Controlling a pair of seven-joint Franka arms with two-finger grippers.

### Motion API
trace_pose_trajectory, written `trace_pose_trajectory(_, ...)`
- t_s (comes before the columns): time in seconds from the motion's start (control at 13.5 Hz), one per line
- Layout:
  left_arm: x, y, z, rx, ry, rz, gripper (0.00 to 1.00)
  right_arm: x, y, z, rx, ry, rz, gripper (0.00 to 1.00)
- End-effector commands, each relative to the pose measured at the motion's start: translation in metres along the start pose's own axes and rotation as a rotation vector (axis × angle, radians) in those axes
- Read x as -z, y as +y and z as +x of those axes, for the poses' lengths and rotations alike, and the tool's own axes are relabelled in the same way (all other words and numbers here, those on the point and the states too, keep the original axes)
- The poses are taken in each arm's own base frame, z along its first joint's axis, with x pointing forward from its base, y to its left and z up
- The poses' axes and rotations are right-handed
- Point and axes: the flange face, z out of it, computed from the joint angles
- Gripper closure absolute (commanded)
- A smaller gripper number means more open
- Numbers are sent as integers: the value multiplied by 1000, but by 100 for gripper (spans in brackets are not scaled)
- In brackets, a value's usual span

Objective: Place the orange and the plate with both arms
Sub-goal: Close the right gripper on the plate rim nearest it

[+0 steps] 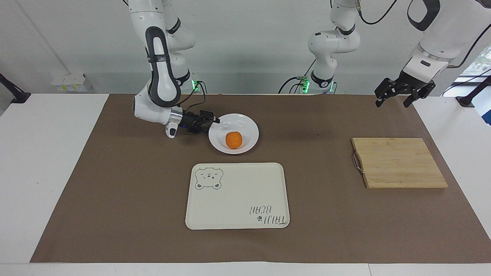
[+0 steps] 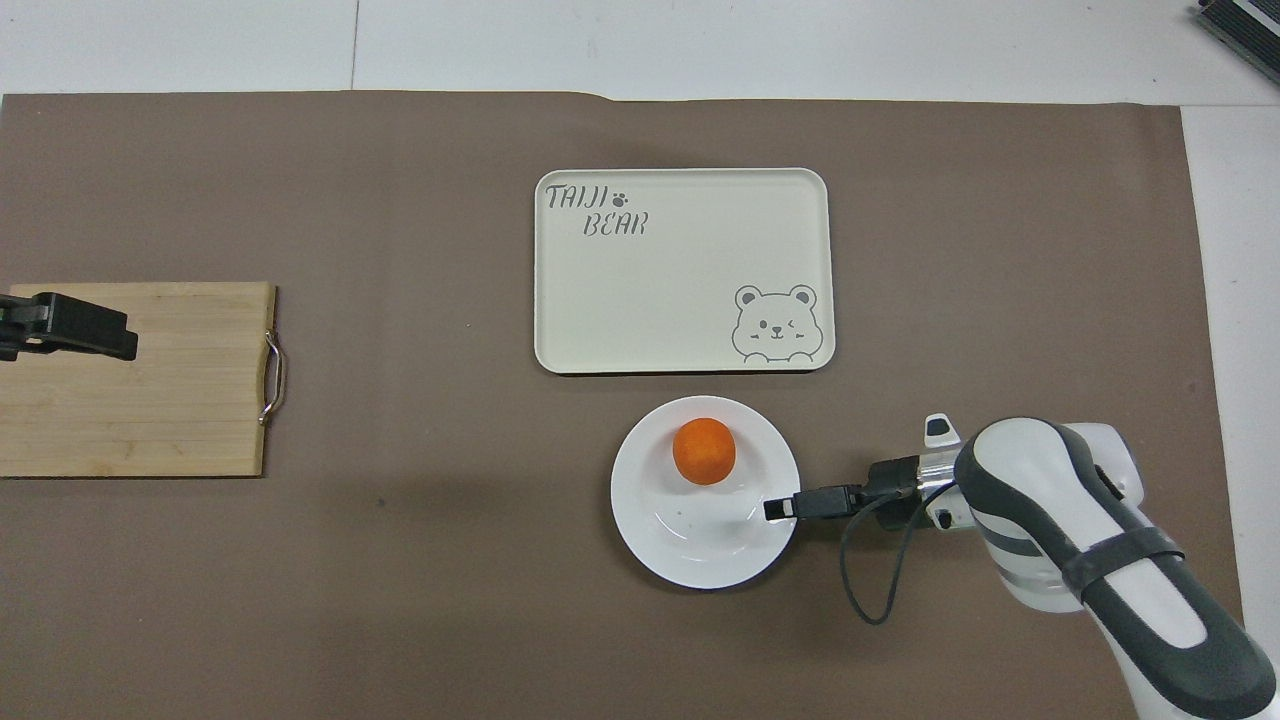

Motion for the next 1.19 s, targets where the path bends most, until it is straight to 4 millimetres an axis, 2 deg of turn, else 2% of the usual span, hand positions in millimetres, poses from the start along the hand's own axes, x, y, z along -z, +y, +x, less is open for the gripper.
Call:
trace_pose_trajectory(0.0,3,-3,-4,-3,16,14,0,-1,0,-2,-61,28,5,0)
trace_pose_trajectory(0.45,3,-3,-4,-3,16,14,0,-1,1,2,-108,78,13,0)
trace_pose_trajectory(0.82,3,-3,-4,-3,16,14,0,-33,-21,3,-77,107,3,0)
trace_pose_trajectory(1.04,3,-3,-4,-3,16,14,0,-33,-20,3,-48,111,-4,0)
trace_pose_trajectory(1.11,3,-3,-4,-3,16,14,0,-33,-20,3,-48,111,-4,23)
